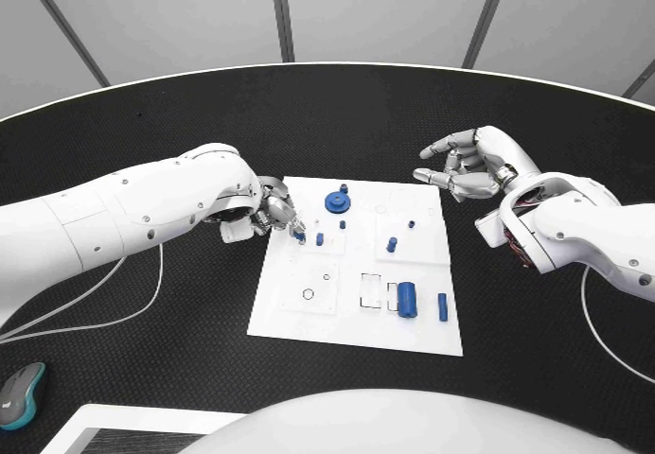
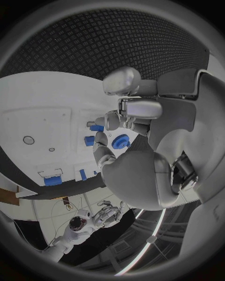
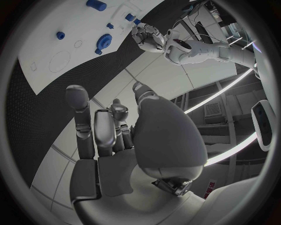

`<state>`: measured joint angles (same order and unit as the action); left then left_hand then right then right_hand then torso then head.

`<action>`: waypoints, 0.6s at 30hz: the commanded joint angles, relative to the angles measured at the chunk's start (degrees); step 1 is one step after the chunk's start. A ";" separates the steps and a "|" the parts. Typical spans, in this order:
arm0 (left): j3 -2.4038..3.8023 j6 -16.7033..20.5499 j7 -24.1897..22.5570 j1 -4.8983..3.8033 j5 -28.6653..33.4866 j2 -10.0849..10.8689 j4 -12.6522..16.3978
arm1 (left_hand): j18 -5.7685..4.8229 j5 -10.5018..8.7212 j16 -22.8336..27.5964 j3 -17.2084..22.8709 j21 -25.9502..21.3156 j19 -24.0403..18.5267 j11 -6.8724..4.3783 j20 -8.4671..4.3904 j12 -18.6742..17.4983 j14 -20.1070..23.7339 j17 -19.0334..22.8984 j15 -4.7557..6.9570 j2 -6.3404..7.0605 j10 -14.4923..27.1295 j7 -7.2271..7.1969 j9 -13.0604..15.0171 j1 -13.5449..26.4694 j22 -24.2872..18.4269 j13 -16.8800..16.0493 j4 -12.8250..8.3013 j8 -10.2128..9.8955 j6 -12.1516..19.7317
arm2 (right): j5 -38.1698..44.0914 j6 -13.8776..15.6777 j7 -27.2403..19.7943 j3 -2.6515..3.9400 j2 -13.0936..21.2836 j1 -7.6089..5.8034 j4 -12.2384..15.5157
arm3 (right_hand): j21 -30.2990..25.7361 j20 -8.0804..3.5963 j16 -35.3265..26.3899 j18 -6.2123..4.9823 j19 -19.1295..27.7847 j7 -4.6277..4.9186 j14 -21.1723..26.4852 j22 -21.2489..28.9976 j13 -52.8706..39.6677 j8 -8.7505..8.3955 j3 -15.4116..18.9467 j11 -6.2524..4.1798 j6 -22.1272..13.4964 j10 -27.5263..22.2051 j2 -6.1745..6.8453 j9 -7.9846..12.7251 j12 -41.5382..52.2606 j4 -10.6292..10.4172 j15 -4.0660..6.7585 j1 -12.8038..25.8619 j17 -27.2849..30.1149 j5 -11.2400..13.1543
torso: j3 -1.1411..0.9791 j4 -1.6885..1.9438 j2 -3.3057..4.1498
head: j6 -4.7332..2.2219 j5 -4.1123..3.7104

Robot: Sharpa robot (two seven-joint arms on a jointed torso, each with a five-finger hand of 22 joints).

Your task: Assemble the parts on the task board

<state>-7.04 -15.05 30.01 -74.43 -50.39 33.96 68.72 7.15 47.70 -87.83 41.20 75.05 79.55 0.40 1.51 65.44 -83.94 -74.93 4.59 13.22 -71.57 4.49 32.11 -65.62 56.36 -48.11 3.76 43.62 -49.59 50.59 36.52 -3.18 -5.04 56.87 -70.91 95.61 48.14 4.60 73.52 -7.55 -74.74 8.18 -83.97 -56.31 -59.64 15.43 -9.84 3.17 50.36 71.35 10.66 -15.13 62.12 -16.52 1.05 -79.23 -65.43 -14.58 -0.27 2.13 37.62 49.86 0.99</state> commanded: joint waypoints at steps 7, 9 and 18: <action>-0.02 0.15 0.47 0.13 -0.13 -0.45 -0.42 | -0.90 0.57 -0.37 6.39 0.25 0.01 -1.84 -0.47 0.56 -4.67 -9.12 0.53 -0.70 -2.45 -1.26 0.16 0.04 0.02 -0.30 -6.80 0.40 -1.86 | 0.00 0.01 0.00 0.00 0.07 0.00 0.10 | -0.12 0.05 -0.22 -0.71 -0.22 -0.04 -0.45 -0.02 -0.07 0.29 0.26 -0.06 0.26 0.46 -0.30 0.07 0.23 -0.02 0.23 0.36 -0.08 -0.20 | 0.02 0.00 0.01 | 0.13 -0.07; -0.02 0.46 0.49 0.15 -0.15 -0.54 -0.52 | -0.90 0.57 -0.37 6.39 0.25 0.01 -1.84 -0.47 0.56 -4.67 -9.12 0.53 -0.70 -2.45 -1.26 0.16 0.04 0.02 -0.30 -6.80 0.40 -1.86 | 0.00 0.02 0.00 0.00 0.08 0.00 0.11 | -0.12 0.05 -0.22 -0.71 -0.22 -0.04 -0.45 -0.02 -0.07 0.29 0.26 -0.06 0.26 0.46 -0.30 0.07 0.23 -0.02 0.23 0.36 -0.08 -0.20 | 0.01 0.00 0.00 | 0.14 -0.08; -0.02 0.59 0.80 0.18 -0.18 -0.77 -0.63 | -0.89 0.62 -0.37 6.34 0.24 0.00 -1.85 -0.48 0.63 -4.67 -9.12 0.53 -0.71 -2.53 -1.27 0.17 0.08 -0.01 -0.42 -6.77 0.42 -1.89 | 0.00 0.02 -0.02 0.00 0.09 0.00 0.13 | -0.12 0.05 -0.22 -0.71 -0.22 -0.04 -0.45 -0.02 -0.07 0.29 0.26 -0.06 0.26 0.46 -0.30 0.07 0.23 -0.02 0.23 0.36 -0.08 -0.20 | -0.01 0.00 -0.03 | 0.14 -0.11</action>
<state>-7.06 -14.36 30.77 -74.25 -50.57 33.20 68.09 7.15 48.16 -87.83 41.20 75.05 79.55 0.60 1.51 65.73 -83.95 -74.92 4.58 13.20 -71.77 4.68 32.25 -65.64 56.35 -48.48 3.76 43.72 -49.78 50.59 36.54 -3.20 -5.04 56.96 -70.91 95.74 48.14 4.60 73.52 -7.55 -74.74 8.18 -83.96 -56.30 -59.64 15.43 -9.84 3.17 50.36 71.35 10.66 -15.13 62.12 -16.52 1.04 -79.24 -65.42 -14.58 -0.27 2.13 37.60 49.99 0.87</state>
